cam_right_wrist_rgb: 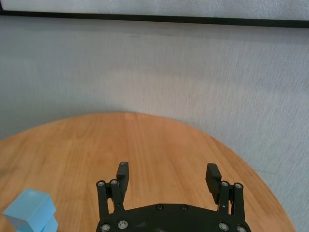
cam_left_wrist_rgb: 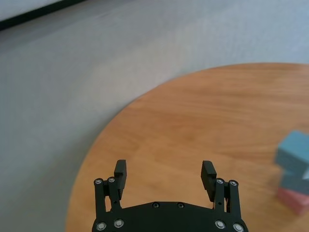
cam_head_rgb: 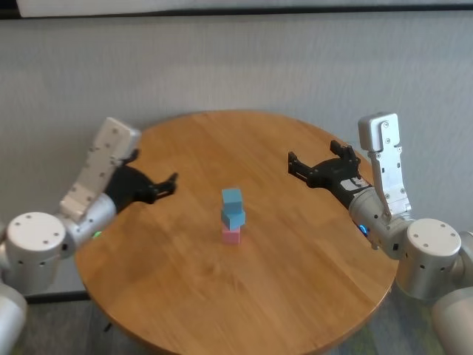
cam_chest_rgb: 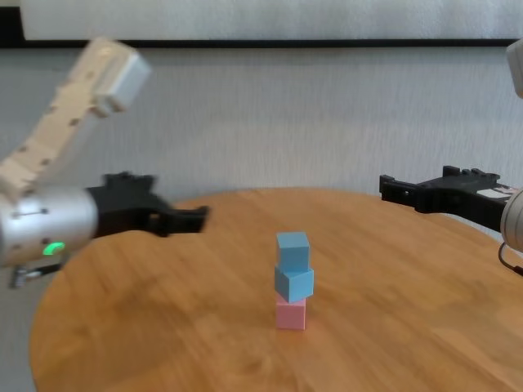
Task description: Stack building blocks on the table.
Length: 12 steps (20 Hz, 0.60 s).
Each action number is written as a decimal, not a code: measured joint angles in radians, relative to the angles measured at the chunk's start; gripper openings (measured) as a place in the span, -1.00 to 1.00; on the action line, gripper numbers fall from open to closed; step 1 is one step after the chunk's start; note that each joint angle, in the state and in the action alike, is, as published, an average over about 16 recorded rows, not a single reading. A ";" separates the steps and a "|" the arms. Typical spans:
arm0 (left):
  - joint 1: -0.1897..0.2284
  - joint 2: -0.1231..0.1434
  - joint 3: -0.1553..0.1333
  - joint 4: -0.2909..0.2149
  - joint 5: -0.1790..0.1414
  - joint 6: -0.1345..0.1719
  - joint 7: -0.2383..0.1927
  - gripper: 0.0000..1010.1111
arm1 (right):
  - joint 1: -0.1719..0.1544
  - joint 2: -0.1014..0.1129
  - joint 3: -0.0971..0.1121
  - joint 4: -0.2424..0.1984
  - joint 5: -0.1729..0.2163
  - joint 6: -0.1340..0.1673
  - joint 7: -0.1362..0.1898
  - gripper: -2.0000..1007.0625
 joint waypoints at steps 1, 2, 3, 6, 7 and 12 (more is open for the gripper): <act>-0.001 0.003 -0.010 0.006 0.001 0.003 0.007 0.98 | 0.000 0.000 0.000 0.000 0.000 0.000 0.000 1.00; -0.001 0.006 -0.018 0.012 0.002 0.007 0.011 0.98 | 0.000 0.000 0.000 0.000 0.000 0.000 0.000 1.00; -0.002 0.008 -0.027 0.019 0.003 0.011 0.016 0.98 | 0.000 0.000 0.000 0.000 0.000 0.000 0.000 1.00; -0.005 0.013 -0.045 0.035 0.003 0.020 0.023 0.98 | 0.000 0.000 0.000 0.000 0.000 0.000 0.000 1.00; -0.006 0.014 -0.049 0.040 0.002 0.022 0.025 0.98 | 0.000 0.000 0.000 0.000 0.000 0.000 0.000 1.00; -0.008 0.015 -0.059 0.050 0.000 0.023 0.027 0.98 | 0.000 0.000 0.000 0.000 0.000 0.000 0.000 1.00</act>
